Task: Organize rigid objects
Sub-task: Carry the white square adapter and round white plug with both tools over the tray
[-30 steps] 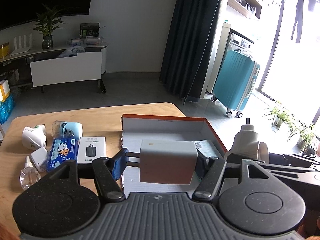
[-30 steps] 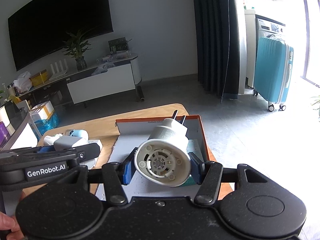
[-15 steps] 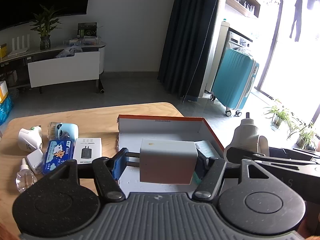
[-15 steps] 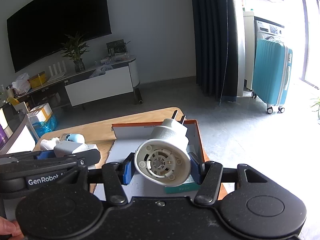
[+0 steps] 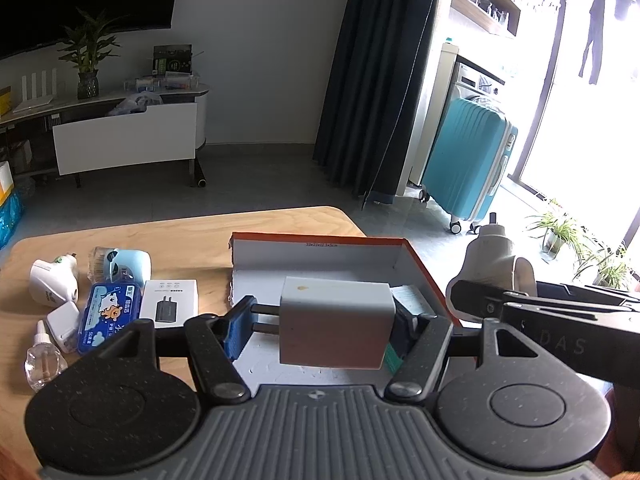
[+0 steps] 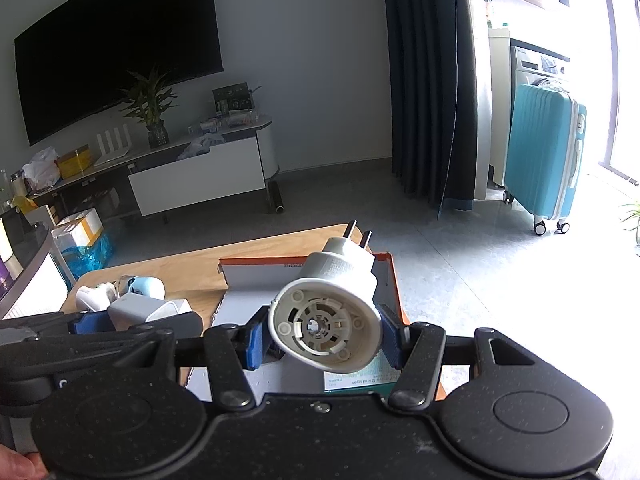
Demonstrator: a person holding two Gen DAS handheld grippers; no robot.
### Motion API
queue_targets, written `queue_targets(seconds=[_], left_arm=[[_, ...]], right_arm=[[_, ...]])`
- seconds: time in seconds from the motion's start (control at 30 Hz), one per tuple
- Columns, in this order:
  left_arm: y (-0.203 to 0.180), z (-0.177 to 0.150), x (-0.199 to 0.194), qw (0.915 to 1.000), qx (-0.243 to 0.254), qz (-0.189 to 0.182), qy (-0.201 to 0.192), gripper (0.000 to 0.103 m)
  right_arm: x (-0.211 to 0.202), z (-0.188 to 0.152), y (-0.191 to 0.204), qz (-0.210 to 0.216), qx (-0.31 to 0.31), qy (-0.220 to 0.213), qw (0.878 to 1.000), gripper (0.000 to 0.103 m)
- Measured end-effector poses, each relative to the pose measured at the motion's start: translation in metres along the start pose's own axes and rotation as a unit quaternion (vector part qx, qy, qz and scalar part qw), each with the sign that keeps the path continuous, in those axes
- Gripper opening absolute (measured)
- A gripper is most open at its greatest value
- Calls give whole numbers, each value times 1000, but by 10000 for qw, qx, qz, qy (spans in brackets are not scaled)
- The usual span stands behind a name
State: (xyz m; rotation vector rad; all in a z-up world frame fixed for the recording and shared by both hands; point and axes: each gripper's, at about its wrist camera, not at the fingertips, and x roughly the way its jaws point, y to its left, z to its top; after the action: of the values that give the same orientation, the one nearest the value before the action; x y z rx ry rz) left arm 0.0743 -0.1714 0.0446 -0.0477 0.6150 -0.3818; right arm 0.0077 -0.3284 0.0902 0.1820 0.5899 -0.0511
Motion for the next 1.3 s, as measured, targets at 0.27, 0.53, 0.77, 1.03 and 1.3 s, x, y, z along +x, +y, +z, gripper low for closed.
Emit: queue_targets(seconds=[0.27, 0.53, 0.77, 1.03, 1.3], left_arm=[[2, 1, 4, 10000, -35, -2, 31, 67], [5, 1, 8, 9999, -82, 4, 78, 67], [5, 1, 13, 9999, -97, 6, 134, 67], [4, 1, 20, 9998, -102, -9, 181, 67], [3, 1, 25, 9997, -98, -24, 229, 67]], right_arm=[[5, 1, 0, 0, -35, 14, 10000, 67], [10, -1, -1, -14, -43, 70, 10000, 67], [20, 3, -1, -34, -35, 144, 9999, 67], [30, 8, -3, -69, -31, 194, 9998, 67], [40, 11, -2, -92, -42, 231, 9997, 67]])
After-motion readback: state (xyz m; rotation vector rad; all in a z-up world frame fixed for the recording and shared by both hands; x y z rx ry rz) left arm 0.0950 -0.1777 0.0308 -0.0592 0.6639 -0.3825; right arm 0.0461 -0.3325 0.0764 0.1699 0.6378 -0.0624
